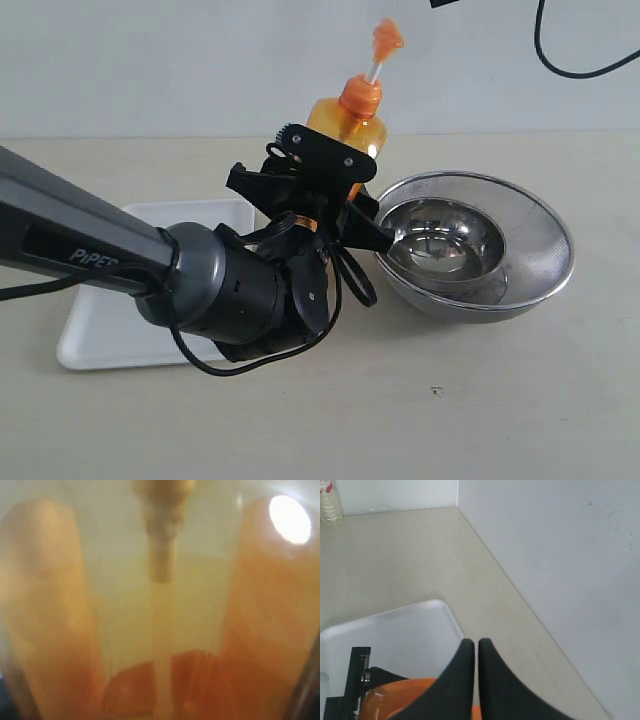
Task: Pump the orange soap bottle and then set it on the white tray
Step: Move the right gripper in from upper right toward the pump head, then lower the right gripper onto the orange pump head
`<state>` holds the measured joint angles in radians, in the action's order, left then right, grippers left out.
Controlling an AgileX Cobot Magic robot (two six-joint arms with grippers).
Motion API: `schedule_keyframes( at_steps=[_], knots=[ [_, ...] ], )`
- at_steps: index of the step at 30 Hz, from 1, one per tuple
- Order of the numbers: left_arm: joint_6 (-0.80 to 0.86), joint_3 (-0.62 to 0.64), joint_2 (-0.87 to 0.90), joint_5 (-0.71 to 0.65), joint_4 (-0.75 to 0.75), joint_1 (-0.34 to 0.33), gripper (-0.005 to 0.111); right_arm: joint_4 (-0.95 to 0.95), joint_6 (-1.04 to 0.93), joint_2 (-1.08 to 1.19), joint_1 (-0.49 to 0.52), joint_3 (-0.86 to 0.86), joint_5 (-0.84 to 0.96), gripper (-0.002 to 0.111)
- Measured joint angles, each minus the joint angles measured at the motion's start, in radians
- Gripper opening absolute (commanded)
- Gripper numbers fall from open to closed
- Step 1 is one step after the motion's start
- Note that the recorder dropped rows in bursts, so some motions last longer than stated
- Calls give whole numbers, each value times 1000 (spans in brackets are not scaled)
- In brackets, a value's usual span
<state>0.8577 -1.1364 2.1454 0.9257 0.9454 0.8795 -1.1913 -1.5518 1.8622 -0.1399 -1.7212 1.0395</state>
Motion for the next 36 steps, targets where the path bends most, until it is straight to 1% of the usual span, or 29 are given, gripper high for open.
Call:
schedule_keyframes(
  at_steps=[9,14,25,36],
  knots=[
    [0,0,0,0,0,0,5,13,18,0,0,0,-24,0],
    [0,0,0,0,-2,0,5,60,46,0,0,0,-24,0],
    [0,0,0,0,-11,0,5,62,46,8,0,0,-16,0],
    [0,0,6,-9,-11,0,5,73,51,47,-29,0,-32,0]
  ],
)
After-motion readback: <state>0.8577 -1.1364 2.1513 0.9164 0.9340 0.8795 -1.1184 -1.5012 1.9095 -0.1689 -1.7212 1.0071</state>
